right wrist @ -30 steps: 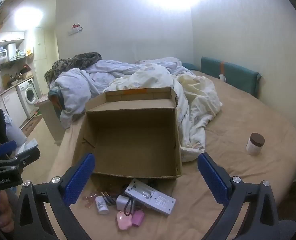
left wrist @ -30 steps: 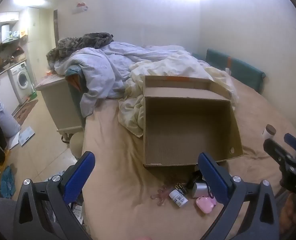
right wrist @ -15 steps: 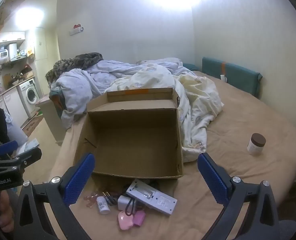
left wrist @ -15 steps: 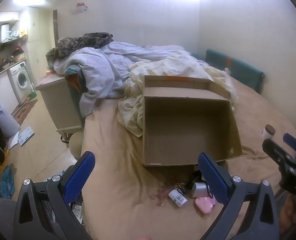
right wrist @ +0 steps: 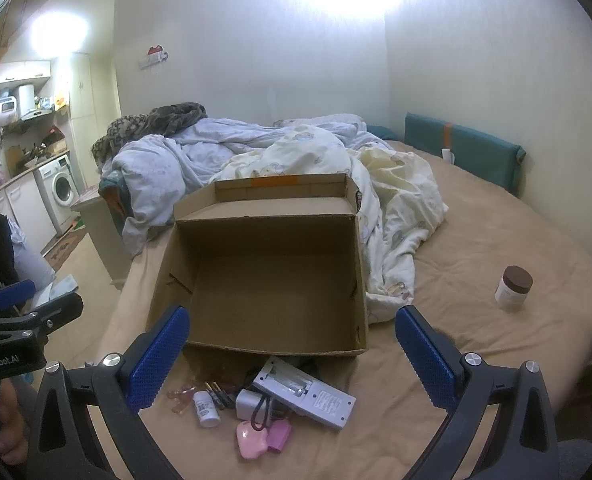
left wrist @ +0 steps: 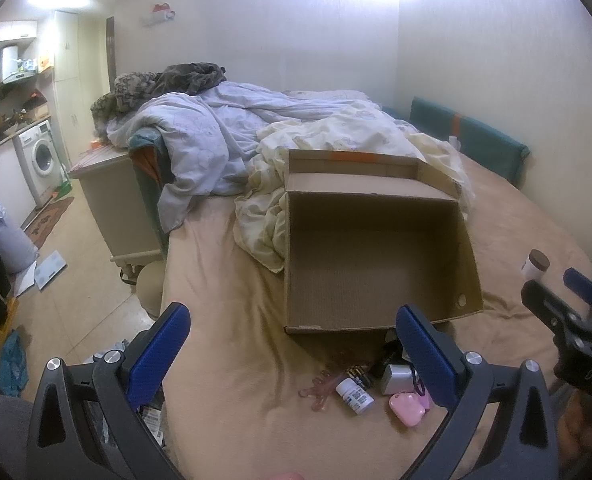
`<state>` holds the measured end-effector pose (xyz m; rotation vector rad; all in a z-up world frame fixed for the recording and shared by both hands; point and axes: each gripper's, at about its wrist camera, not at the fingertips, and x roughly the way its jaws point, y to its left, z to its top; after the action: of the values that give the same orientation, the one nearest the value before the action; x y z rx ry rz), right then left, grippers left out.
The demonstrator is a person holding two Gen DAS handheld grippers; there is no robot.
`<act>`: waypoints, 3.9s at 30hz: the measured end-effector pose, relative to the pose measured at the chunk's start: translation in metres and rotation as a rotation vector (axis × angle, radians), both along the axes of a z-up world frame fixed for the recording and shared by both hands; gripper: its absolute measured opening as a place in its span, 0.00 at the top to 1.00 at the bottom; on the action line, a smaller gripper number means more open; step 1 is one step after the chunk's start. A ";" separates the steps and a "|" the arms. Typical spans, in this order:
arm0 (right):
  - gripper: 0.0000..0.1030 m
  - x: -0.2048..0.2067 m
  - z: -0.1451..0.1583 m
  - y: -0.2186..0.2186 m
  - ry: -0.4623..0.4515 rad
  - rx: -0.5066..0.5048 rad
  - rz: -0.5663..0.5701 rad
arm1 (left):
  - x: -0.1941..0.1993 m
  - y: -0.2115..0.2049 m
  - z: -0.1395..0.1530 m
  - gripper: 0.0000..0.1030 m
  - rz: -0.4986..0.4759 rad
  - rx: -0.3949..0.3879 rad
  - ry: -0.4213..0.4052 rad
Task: Organize rigid objects
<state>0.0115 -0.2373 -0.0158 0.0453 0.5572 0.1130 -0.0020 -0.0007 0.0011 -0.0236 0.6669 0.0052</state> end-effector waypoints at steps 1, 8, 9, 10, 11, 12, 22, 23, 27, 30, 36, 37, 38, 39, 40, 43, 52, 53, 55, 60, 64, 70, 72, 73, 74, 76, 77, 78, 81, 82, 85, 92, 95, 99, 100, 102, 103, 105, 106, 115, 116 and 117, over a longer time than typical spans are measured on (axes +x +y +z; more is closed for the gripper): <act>0.00 0.000 -0.001 0.000 -0.001 -0.001 0.000 | 0.000 0.000 0.000 0.00 0.001 -0.001 0.002; 0.00 0.000 0.000 0.000 0.000 0.001 0.000 | 0.001 0.001 -0.002 0.00 0.006 0.003 0.006; 0.00 0.000 0.000 0.000 0.001 0.001 0.001 | 0.001 0.001 -0.002 0.00 0.005 0.003 0.006; 0.00 0.000 0.000 0.000 0.000 0.000 0.000 | 0.001 0.001 -0.002 0.00 0.006 0.003 0.006; 0.00 0.000 0.000 0.000 0.000 -0.001 0.000 | 0.001 0.001 -0.002 0.00 0.007 0.002 0.006; 0.00 0.000 0.000 0.000 0.001 0.000 0.001 | 0.001 0.001 -0.002 0.00 0.006 0.002 0.006; 0.00 0.000 0.000 0.000 0.000 -0.001 0.001 | 0.002 0.001 -0.008 0.00 0.005 0.001 0.013; 0.00 0.000 0.000 0.000 0.000 -0.001 0.000 | 0.002 0.002 -0.008 0.00 0.004 0.000 0.014; 0.00 0.000 0.000 0.000 0.000 -0.001 0.001 | 0.002 0.001 -0.008 0.00 0.005 0.001 0.013; 0.00 0.000 0.000 0.000 0.000 -0.002 0.001 | 0.002 0.001 -0.008 0.00 0.004 0.001 0.014; 0.00 0.000 0.000 0.000 -0.001 -0.001 0.000 | 0.002 0.001 -0.008 0.00 0.004 0.001 0.015; 0.00 -0.001 0.000 0.000 -0.001 -0.001 0.000 | 0.002 0.001 -0.008 0.00 0.003 0.000 0.016; 0.00 -0.001 0.000 0.000 -0.001 -0.002 0.000 | 0.002 0.001 -0.009 0.00 0.002 0.000 0.018; 0.00 0.000 0.000 0.000 0.000 -0.004 -0.003 | 0.002 0.001 -0.009 0.00 0.001 0.000 0.018; 0.00 0.000 0.000 0.000 0.002 -0.005 -0.004 | 0.002 0.001 -0.009 0.00 0.002 0.001 0.017; 0.00 0.003 0.002 -0.003 0.006 -0.002 -0.009 | 0.002 0.001 -0.009 0.00 0.002 0.001 0.018; 0.00 0.004 0.003 -0.004 0.005 -0.003 -0.010 | 0.002 0.001 -0.009 0.00 0.002 0.000 0.019; 0.00 0.003 0.003 -0.003 0.007 -0.002 -0.009 | 0.001 0.000 -0.009 0.00 0.001 0.000 0.019; 0.00 0.002 0.002 -0.003 0.006 -0.003 -0.009 | 0.001 0.000 -0.010 0.00 0.002 0.000 0.022; 0.00 0.003 0.002 -0.003 0.007 -0.001 -0.008 | 0.002 0.000 -0.010 0.00 0.002 -0.002 0.024; 0.00 0.003 0.001 -0.003 0.010 0.002 -0.007 | 0.006 0.002 -0.014 0.00 -0.007 -0.029 0.078; 0.00 0.009 -0.008 -0.009 0.082 0.038 -0.011 | 0.016 0.008 -0.026 0.00 0.026 -0.020 0.162; 0.00 0.013 -0.014 -0.011 0.119 0.037 -0.022 | 0.022 0.012 -0.035 0.00 0.045 -0.022 0.213; 0.00 0.016 -0.017 -0.012 0.141 0.038 -0.024 | 0.025 0.014 -0.040 0.00 0.050 -0.030 0.238; 0.00 0.019 -0.021 -0.014 0.167 0.046 -0.025 | 0.028 0.015 -0.045 0.00 0.059 -0.027 0.271; 0.00 0.024 -0.027 -0.018 0.213 0.070 -0.020 | 0.036 0.016 -0.057 0.01 0.060 -0.013 0.330; 0.00 0.026 -0.030 -0.018 0.232 0.077 -0.012 | 0.040 0.016 -0.061 0.01 0.056 -0.012 0.355; 0.00 0.028 -0.032 -0.018 0.245 0.079 -0.008 | 0.043 0.015 -0.066 0.01 0.047 -0.018 0.382; 0.00 0.033 -0.034 -0.017 0.263 0.074 0.008 | 0.058 0.012 -0.083 0.01 0.016 -0.049 0.479; 0.00 0.034 -0.034 -0.017 0.262 0.070 0.011 | 0.064 0.009 -0.088 0.01 0.007 -0.052 0.512; 0.00 0.036 -0.036 -0.019 0.271 0.076 0.007 | 0.088 0.007 -0.108 0.08 -0.008 -0.082 0.612; 0.00 0.040 -0.042 -0.028 0.322 0.111 -0.007 | 0.137 -0.009 -0.165 0.27 -0.081 -0.093 0.813; 0.00 0.039 -0.040 -0.033 0.318 0.152 -0.006 | 0.147 -0.018 -0.187 0.28 -0.107 -0.044 0.854; 0.00 0.037 -0.038 -0.033 0.309 0.162 -0.002 | 0.161 -0.015 -0.204 0.31 -0.106 -0.051 0.867; 0.00 0.037 -0.039 -0.034 0.311 0.167 -0.001 | 0.164 -0.015 -0.205 0.31 -0.109 -0.057 0.867; 0.00 0.037 -0.039 -0.036 0.319 0.175 -0.002 | 0.170 -0.017 -0.207 0.31 -0.124 -0.057 0.859; 0.00 0.038 -0.040 -0.036 0.322 0.178 -0.003 | 0.172 -0.019 -0.209 0.31 -0.132 -0.061 0.859; 0.00 0.039 -0.042 -0.038 0.332 0.178 -0.005 | 0.176 -0.025 -0.211 0.31 -0.158 -0.078 0.866; 0.00 0.040 -0.043 -0.038 0.335 0.175 -0.007 | 0.177 -0.028 -0.212 0.31 -0.182 -0.079 0.878; 0.00 0.043 -0.048 -0.042 0.355 0.163 -0.013 | 0.184 -0.054 -0.230 0.48 -0.291 0.098 0.869; 0.00 0.045 -0.049 -0.044 0.362 0.168 -0.019 | 0.184 -0.054 -0.228 0.63 -0.294 0.104 0.857; 0.00 0.045 -0.051 -0.047 0.370 0.176 -0.024 | 0.185 -0.051 -0.226 0.68 -0.282 0.107 0.846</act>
<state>0.0568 -0.2841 -0.0666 0.2482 0.9153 0.1306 0.1834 -0.0521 -0.2248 0.1864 1.5098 -0.2318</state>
